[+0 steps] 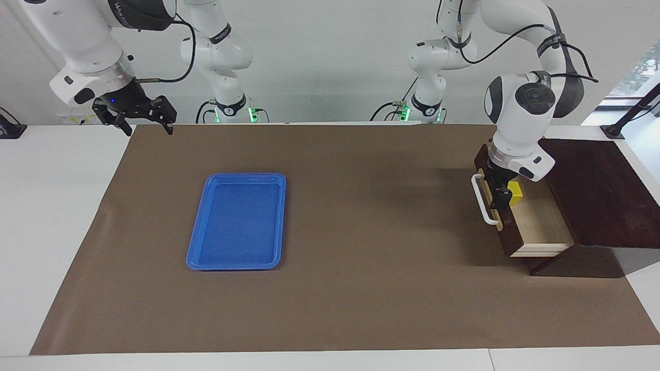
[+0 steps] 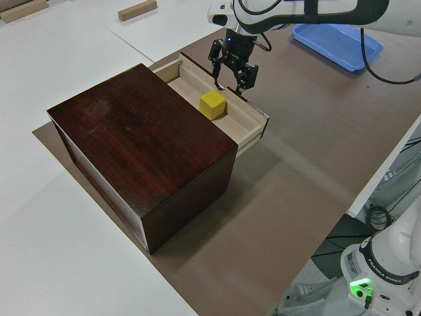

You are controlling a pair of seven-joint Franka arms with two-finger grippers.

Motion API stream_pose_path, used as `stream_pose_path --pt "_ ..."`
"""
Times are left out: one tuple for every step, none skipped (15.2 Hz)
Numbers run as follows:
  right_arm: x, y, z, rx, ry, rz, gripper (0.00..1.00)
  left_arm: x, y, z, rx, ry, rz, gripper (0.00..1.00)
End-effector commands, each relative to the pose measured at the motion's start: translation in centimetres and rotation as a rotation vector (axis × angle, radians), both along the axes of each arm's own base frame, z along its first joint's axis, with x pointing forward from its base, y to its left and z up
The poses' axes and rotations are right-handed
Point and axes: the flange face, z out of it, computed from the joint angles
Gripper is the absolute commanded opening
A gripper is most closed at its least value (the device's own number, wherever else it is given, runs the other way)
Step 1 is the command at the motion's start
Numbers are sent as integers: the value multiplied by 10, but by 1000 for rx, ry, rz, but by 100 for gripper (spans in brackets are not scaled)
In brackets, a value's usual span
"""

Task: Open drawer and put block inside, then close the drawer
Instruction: 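Push the drawer shut with the left gripper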

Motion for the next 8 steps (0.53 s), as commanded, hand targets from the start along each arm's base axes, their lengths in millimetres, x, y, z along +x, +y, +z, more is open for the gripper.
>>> stream_pose_path --pt "-3 -1 1 1 7 -13 100 -3 35 3 44 -20 -38 100" --pt "-3 -2 1 1 7 -14 100 -2 41 3 56 -17 -50 100" --pt "-3 -1 1 1 7 -13 100 -2 51 4 64 -14 -62 100" --pt "-3 -2 1 1 7 -14 100 -1 65 4 65 -10 -58 100" --pt "-3 -2 1 1 7 -14 100 -1 71 5 65 -10 -60 100" --pt "-3 -1 1 1 7 -13 100 0 74 5 65 -12 -64 100" --pt "-3 -1 1 1 7 -13 100 0 87 5 67 -12 -62 100" --pt "-3 -1 1 1 7 -13 100 0 95 5 66 -8 -71 100"
